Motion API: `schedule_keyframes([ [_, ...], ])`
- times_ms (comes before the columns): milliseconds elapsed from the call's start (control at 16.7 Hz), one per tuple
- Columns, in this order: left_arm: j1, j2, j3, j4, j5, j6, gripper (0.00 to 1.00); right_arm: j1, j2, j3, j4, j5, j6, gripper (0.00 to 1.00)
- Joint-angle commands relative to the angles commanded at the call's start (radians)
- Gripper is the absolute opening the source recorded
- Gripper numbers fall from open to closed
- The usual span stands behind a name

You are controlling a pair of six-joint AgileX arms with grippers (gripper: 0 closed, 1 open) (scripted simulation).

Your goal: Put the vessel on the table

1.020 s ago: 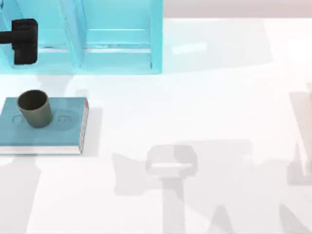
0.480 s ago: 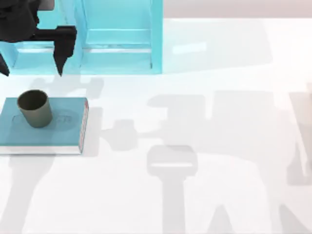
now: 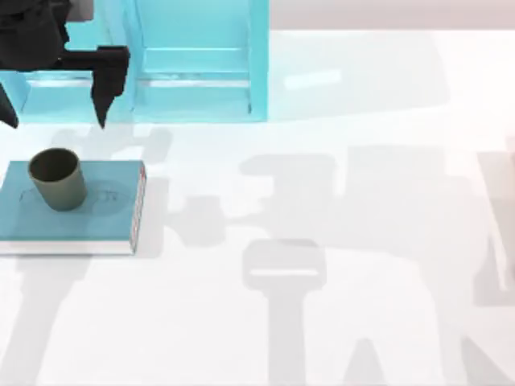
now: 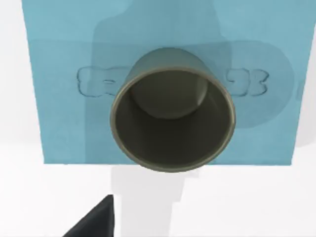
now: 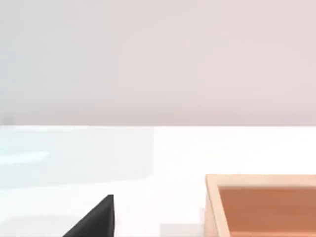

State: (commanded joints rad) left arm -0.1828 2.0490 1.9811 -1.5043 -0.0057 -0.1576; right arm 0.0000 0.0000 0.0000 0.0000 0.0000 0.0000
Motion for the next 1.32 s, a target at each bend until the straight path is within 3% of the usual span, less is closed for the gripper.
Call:
schedule_keyframes([
  [540,0.0,0.008,-0.337,0.345,0.0,0.004,1.0,0.0,0.0,0.0,0.0,0.0,0.0,1.0],
  [900,0.0,0.01,-0.38,0.388,0.0,0.005,1.0,0.0,0.0,0.0,0.0,0.0,0.0,1.0],
  [1320,0.0,0.01,-0.38,0.388,0.0,0.005,0.47,0.0,0.0,0.0,0.0,0.0,0.0,1.0],
])
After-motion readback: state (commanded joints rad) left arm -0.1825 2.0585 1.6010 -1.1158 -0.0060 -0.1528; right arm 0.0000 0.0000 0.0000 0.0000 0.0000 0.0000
